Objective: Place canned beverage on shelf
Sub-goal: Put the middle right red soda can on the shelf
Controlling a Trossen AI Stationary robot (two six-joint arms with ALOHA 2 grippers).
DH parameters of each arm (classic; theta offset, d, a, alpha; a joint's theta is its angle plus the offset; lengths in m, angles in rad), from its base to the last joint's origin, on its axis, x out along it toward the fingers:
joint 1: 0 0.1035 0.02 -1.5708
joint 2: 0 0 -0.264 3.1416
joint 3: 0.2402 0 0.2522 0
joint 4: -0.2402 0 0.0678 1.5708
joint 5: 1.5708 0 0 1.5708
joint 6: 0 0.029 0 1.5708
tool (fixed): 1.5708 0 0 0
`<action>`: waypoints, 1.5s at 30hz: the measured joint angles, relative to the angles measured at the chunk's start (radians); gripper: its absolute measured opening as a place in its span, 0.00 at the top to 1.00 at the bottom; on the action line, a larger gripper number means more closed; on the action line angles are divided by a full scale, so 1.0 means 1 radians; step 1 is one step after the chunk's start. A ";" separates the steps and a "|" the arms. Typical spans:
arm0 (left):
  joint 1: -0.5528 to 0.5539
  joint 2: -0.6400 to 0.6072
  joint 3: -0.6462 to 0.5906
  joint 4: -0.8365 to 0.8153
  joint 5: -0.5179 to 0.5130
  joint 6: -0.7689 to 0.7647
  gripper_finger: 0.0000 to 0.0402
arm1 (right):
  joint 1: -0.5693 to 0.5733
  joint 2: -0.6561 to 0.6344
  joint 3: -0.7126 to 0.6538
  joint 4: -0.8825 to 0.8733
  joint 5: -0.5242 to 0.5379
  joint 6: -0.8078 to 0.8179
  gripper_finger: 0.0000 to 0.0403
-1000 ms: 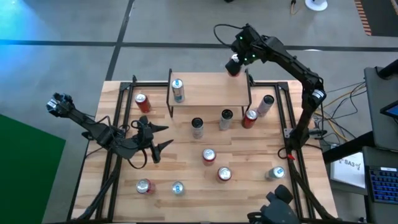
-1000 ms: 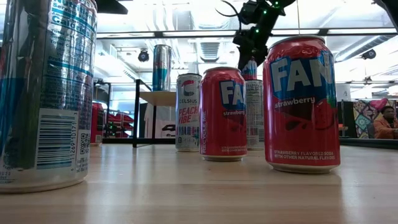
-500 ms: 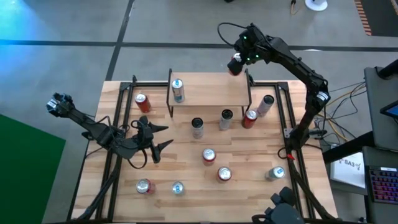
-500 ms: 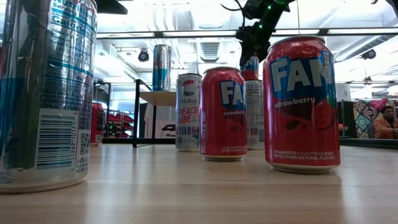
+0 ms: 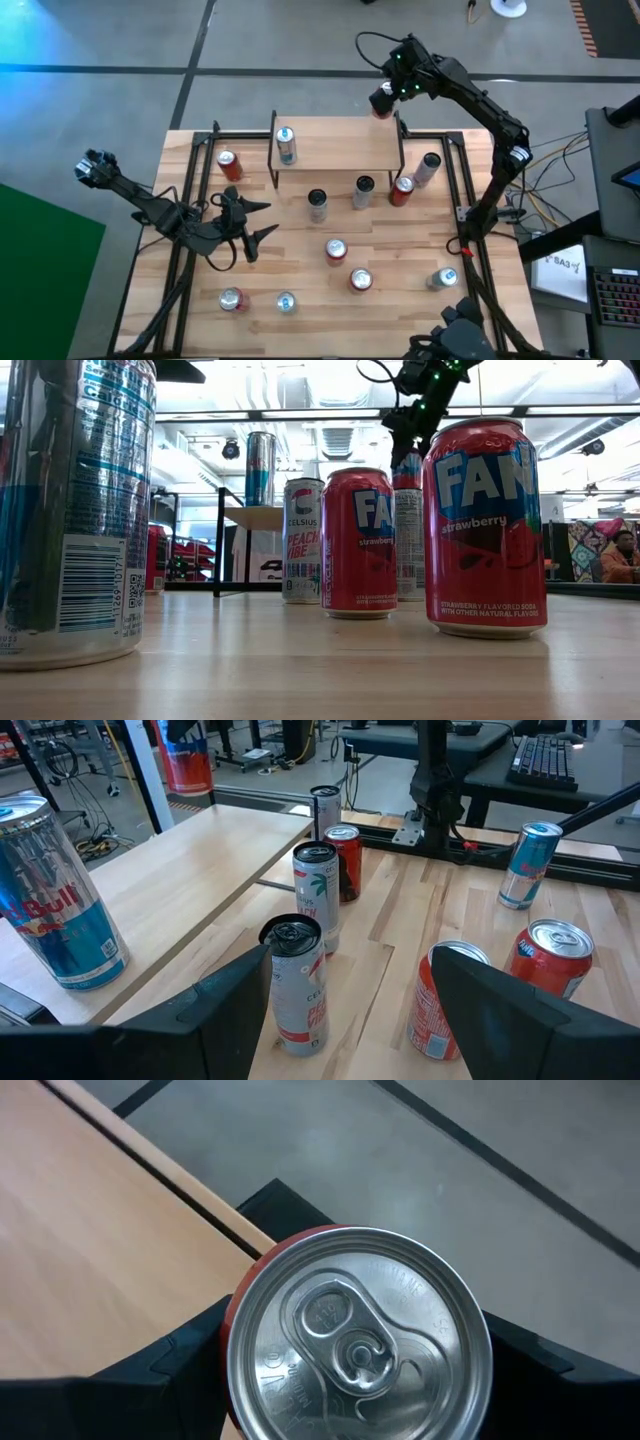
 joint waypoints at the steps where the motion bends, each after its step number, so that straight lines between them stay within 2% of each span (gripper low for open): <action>1: 0.000 0.000 0.000 0.000 0.000 0.000 0.35 | 0.000 0.000 -0.003 0.005 -0.001 0.004 0.28; 17: 0.000 0.000 0.000 0.001 -0.001 0.000 0.35 | -0.001 0.002 -0.079 0.092 0.023 0.030 0.28; 45: 0.000 0.000 0.000 0.008 -0.026 0.000 0.35 | -0.001 0.002 -0.079 0.016 0.032 0.024 0.28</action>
